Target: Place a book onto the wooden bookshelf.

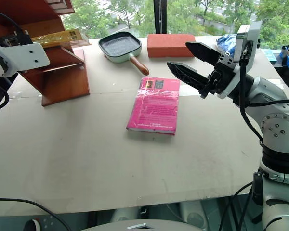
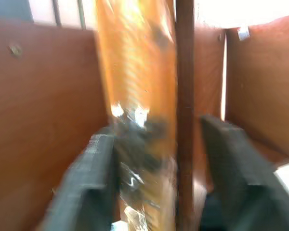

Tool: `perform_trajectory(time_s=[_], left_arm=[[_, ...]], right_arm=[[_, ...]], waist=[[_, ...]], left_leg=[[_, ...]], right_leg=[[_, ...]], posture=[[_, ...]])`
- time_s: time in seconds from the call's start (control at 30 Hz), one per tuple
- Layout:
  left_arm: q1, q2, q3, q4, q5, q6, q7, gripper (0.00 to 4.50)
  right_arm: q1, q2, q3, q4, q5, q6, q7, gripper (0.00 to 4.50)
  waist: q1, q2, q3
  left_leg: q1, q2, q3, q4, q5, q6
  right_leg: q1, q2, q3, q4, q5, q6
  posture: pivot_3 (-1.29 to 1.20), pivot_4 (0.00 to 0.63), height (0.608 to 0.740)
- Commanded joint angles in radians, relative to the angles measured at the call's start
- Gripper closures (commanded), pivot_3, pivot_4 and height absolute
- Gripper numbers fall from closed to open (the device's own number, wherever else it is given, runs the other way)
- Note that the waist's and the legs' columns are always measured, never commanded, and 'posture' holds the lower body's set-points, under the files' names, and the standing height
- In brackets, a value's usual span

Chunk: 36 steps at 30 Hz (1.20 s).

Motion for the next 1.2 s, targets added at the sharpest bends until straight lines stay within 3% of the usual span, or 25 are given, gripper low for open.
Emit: perform_trajectory(time_s=[0.03, 0.27, 0.43, 0.6, 0.63, 0.73, 0.87, 0.97, 1.2], left_arm=[[-0.009, 0.026, 0.06, -0.029, 0.012, 0.025, -0.007, 0.04], [-0.02, 0.033, 0.134, -0.165, -0.039, 0.126, -0.1, 0.04], [-0.02, -0.078, 0.214, -0.29, -0.174, 0.229, -0.14, 0.04], [0.086, -0.261, 0.328, -0.439, -0.382, 0.344, -0.153, 0.04], [0.116, -0.277, 0.339, -0.465, -0.4, 0.37, -0.158, 0.04], [0.345, -0.484, 0.416, -0.629, -0.571, 0.46, -0.134, 0.04], [0.533, -0.695, 0.477, -0.797, -0.728, 0.618, -0.054, 0.04], [0.734, -0.729, 0.412, -0.872, -0.702, 0.583, -0.029, 0.04], [1.056, -0.856, 0.46, -0.878, -0.738, 0.424, 0.03, 0.04]], right_arm=[[-0.006, -0.003, -0.021, -0.035, -0.003, -0.027, -0.005, 0.0], [-0.002, -0.003, -0.024, -0.029, -0.014, -0.028, -0.003, 0.0], [0.028, -0.012, -0.031, -0.03, -0.017, -0.024, 0.007, 0.0], [0.221, -0.087, -0.023, -0.022, -0.148, -0.092, 0.099, 0.0], [0.255, -0.094, -0.025, -0.016, -0.166, -0.105, 0.108, 0.0], [0.417, -0.096, -0.03, 0.015, -0.29, -0.184, 0.098, 0.0], [0.578, -0.077, -0.038, 0.046, -0.421, -0.314, 0.094, 0.0], [0.681, -0.045, -0.048, 0.076, -0.461, -0.392, 0.11, 0.0], [0.842, 0.019, -0.043, 0.16, -0.542, -0.59, 0.175, 0.0]], waist=[[0.002, 0.0, 0.0], [0.006, 0.0, 0.0], [0.008, 0.0, 0.0], [0.014, -0.001, -0.001], [0.014, -0.001, -0.001], [0.007, 0.001, -0.003], [0.005, 0.0, -0.002], [0.004, -0.001, -0.003], [0.004, 0.0, -0.005]], left_leg=[[-0.001, 0.0, 0.0, 0.001, 0.0, 0.0], [-0.002, 0.0, 0.0, 0.003, 0.0, 0.0], [-0.002, 0.0, -0.001, 0.003, 0.0, 0.0], [-0.001, 0.0, -0.001, 0.003, 0.0, 0.0], [-0.001, 0.0, -0.001, 0.004, 0.0, 0.0], [0.0, 0.0, -0.001, 0.004, 0.0, 0.0], [0.001, 0.001, -0.001, 0.005, 0.0, 0.0], [0.003, 0.002, -0.003, 0.005, 0.0, 0.0], [0.022, 0.003, -0.002, 0.004, 0.0, 0.0]], right_leg=[[0.0, 0.0, 0.0, 0.0, 0.0, 0.0], [0.0, -0.001, 0.0, 0.0, 0.0, 0.0], [0.0, -0.001, 0.0, 0.0, 0.0, 0.0], [0.002, -0.002, 0.0, -0.001, 0.0, 0.0], [0.002, -0.002, 0.0, 0.0, 0.0, 0.0], [0.003, -0.002, 0.001, -0.001, 0.0, 0.001], [0.003, -0.002, 0.003, 0.0, 0.001, 0.001], [0.005, -0.001, 0.003, 0.0, 0.001, 0.001], [0.023, -0.001, 0.004, -0.002, -0.005, 0.0]], posture=[[0.0, 0.15, 0.74], [0.0, 0.15, 0.74], [0.0, 0.15, 0.74], [0.0, 0.15, 0.74], [0.0, 0.15, 0.74], [0.0, 0.15, 0.74], [0.0, 0.15, 0.74], [0.0, 0.15, 0.74], [0.0, 0.15, 0.74]])
